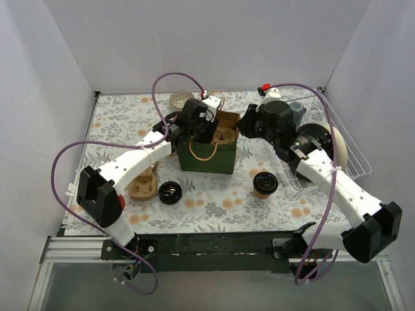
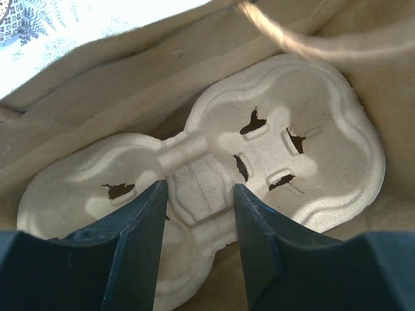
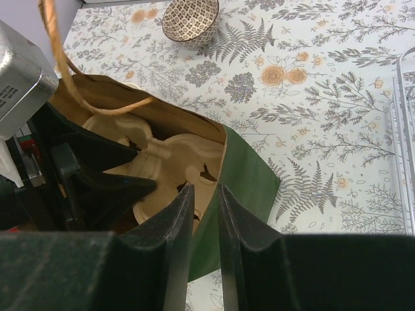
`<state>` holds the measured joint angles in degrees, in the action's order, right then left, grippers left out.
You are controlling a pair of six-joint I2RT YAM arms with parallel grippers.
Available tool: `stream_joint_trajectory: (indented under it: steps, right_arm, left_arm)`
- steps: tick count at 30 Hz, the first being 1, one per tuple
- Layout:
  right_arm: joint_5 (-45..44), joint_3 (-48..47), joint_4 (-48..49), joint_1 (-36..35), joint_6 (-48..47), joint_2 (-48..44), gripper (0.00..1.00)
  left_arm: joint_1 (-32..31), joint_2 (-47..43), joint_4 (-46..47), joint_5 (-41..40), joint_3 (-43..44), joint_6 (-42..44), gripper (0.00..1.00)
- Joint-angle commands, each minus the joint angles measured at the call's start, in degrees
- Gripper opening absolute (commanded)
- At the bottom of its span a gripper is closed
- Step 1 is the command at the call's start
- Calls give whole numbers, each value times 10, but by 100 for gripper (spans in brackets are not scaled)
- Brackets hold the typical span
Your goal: Pack the takeout coffee
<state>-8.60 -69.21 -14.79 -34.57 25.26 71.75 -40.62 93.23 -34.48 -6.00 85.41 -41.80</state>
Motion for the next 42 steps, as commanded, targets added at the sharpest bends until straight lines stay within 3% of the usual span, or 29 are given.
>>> stream_joint_trajectory:
  steps: [1, 11, 25, 32, 42]
  right_arm:
    - [7, -22, 31, 2, -3, 4, 26]
    - [10, -15, 34, 2, -5, 8, 24]
    - [2, -12, 35, 2, -12, 7, 21]
    - [1, -8, 35, 2, -15, 7, 19]
    - [3, -15, 33, 2, -19, 8, 15]
  left_arm:
    - [-2, -11, 28, -10, -13, -9, 7]
    - [-2, -11, 70, -13, -55, -23, 8]
    - [-2, -2, 86, -6, -76, -40, 24]
    - [-2, -24, 66, -6, -39, -48, 55]
    - [-2, -55, 34, -1, 17, -50, 79]
